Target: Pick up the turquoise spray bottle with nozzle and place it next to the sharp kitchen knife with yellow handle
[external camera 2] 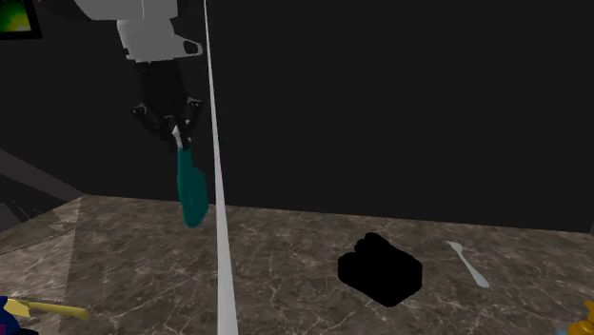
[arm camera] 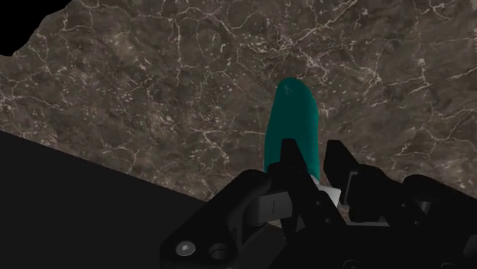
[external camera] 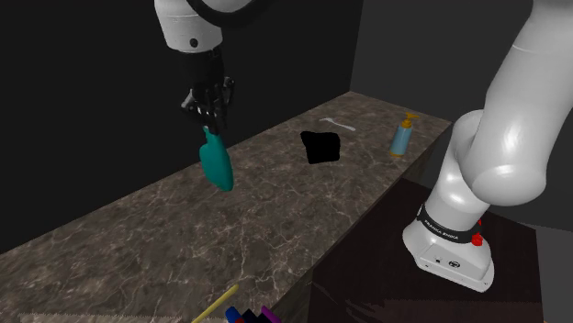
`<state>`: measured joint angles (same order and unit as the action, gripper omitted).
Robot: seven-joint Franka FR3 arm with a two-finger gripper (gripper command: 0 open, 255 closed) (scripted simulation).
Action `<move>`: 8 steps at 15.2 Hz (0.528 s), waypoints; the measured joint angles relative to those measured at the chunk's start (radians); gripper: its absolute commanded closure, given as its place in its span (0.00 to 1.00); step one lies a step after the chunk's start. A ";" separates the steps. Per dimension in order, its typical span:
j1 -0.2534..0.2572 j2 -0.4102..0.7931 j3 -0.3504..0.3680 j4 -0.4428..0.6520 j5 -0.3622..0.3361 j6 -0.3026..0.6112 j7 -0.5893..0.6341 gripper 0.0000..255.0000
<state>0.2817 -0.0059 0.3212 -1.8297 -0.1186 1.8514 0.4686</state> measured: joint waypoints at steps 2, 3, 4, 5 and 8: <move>0.023 0.016 0.023 0.020 -0.006 -0.009 0.047 1.00; 0.036 0.021 0.036 0.020 -0.009 -0.009 0.073 1.00; 0.048 0.035 0.047 0.034 -0.014 -0.014 0.098 1.00; 0.062 0.038 0.061 0.038 -0.016 -0.018 0.126 1.00; 0.099 0.058 0.094 0.065 -0.025 -0.036 0.195 1.00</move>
<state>0.3803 0.0518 0.4149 -1.7645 -0.1441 1.8156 0.6639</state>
